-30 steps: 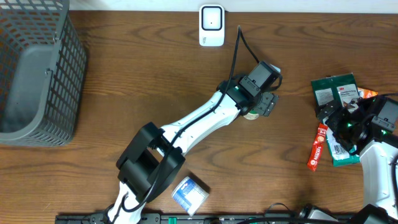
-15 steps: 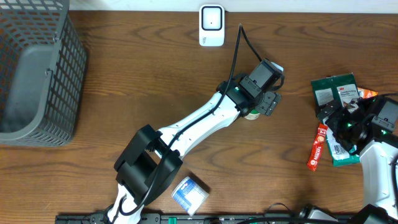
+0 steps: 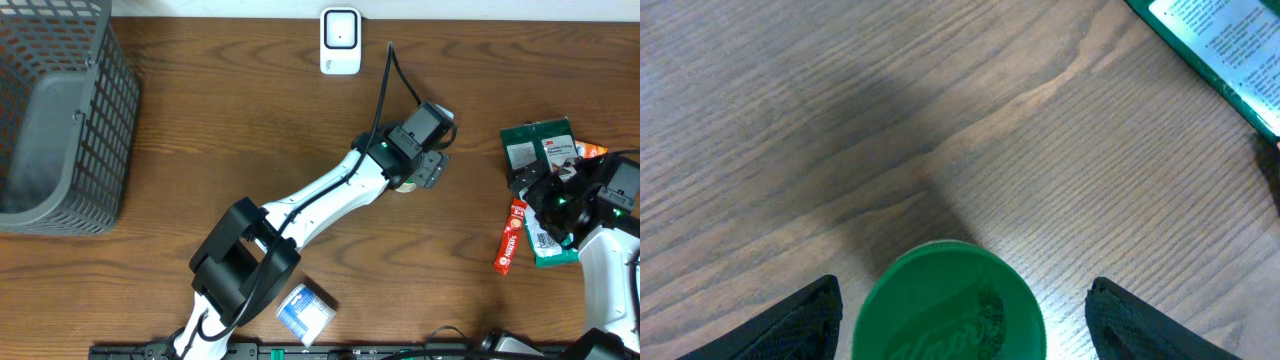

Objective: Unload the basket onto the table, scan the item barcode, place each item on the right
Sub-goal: 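Lift the jar with the left gripper toward the scanner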

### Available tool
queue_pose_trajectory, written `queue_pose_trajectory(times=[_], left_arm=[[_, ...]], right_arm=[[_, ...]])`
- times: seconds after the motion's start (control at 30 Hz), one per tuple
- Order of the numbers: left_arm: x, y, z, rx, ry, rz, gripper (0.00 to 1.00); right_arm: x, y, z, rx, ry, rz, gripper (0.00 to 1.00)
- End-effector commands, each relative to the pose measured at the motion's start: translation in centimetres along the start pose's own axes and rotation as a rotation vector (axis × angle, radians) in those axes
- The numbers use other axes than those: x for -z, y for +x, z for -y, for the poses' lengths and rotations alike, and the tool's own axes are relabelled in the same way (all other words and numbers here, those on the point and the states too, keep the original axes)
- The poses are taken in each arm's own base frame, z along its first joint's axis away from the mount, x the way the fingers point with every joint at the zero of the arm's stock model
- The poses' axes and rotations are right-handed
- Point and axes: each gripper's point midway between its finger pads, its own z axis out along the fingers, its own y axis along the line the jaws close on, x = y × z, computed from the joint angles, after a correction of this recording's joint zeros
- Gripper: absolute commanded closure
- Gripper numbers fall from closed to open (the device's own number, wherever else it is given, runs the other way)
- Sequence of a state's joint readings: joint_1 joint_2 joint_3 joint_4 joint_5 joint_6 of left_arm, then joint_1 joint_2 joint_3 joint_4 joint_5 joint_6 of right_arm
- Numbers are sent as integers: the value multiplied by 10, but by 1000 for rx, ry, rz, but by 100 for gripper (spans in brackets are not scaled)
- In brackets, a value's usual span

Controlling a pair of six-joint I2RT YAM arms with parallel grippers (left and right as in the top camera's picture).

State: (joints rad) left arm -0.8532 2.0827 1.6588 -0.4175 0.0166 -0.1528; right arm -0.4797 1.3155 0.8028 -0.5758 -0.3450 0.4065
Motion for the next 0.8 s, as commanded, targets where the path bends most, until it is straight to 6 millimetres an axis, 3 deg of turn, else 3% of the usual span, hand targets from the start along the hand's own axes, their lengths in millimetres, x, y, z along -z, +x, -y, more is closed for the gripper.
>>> queue_pose_trajectory(times=[0.0, 0.3, 0.77], left_arm=[[-19, 22, -3, -22, -13, -58, 21], [-32, 34, -5, -23, -21, -92, 21], [-33, 44, -7, -25, -28, -130, 25]], right_arm=[[1, -2, 0, -12, -8, 3, 1], [1, -2, 0, -12, -8, 3, 1], [1, -2, 0, -12, -8, 3, 1]])
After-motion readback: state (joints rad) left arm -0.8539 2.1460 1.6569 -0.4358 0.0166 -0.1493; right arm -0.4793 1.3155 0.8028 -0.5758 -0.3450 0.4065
